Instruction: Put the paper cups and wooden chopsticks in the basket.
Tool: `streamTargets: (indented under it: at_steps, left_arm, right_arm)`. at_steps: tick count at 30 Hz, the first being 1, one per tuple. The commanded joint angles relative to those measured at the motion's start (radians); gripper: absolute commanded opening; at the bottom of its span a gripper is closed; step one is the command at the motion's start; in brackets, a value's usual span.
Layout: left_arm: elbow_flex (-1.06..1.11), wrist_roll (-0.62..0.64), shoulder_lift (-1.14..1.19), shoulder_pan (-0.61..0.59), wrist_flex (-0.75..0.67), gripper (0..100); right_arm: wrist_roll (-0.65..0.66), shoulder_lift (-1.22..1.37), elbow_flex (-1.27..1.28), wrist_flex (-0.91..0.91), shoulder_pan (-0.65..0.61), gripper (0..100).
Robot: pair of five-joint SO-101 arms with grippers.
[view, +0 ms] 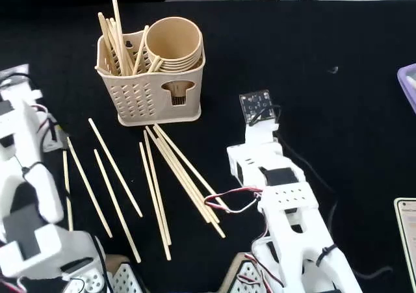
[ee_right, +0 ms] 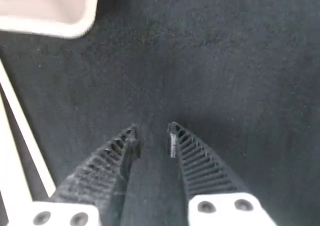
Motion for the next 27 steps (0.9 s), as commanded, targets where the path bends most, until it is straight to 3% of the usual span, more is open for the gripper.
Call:
streamTargets:
  at_steps: [1, 12, 19, 27]
  left_arm:
    - [-0.058, -0.003, 0.069, -0.013, -0.084, 20]
    - [-0.065, 0.003, 0.138, 0.042, -0.135, 19]
    - [-0.188, 0.041, 0.147, 0.048, 0.038, 20]
    - [-0.101, 0.035, 0.150, 0.047, -0.083, 28]
  right_arm:
    - [0.011, -0.030, 0.013, -0.055, 0.012, 9.6]
    - [0.012, -0.030, 0.018, -0.049, -0.026, 9.6]
    - [0.012, -0.030, 0.018, -0.048, -0.025, 9.6]
    - [0.012, -0.033, 0.018, -0.046, -0.026, 9.6]
